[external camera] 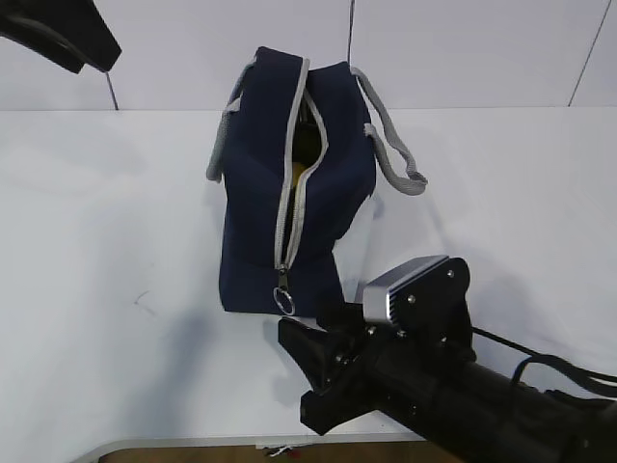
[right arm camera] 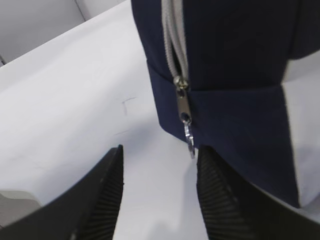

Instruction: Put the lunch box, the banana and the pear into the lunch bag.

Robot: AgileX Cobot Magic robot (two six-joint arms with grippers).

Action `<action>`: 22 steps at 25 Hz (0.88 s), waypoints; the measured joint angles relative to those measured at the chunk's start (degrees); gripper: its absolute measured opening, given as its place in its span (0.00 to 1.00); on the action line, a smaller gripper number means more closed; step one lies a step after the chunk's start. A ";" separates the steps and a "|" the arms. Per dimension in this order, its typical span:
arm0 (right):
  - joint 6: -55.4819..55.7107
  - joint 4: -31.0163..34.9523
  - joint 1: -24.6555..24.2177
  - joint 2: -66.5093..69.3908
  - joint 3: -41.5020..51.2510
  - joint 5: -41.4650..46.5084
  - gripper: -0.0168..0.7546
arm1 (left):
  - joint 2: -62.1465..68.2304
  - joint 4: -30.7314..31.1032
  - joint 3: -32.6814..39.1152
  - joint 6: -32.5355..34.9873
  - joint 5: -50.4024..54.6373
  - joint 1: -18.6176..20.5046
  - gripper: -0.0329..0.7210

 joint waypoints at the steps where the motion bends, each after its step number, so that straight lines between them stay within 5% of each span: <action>1: 0.09 -0.36 0.00 0.79 -0.58 -0.24 0.53 | 0.00 0.00 0.00 0.00 0.00 0.00 0.45; 22: 0.49 0.11 0.00 6.60 -8.10 3.53 0.53 | 0.00 0.00 0.00 -0.10 0.00 0.00 0.43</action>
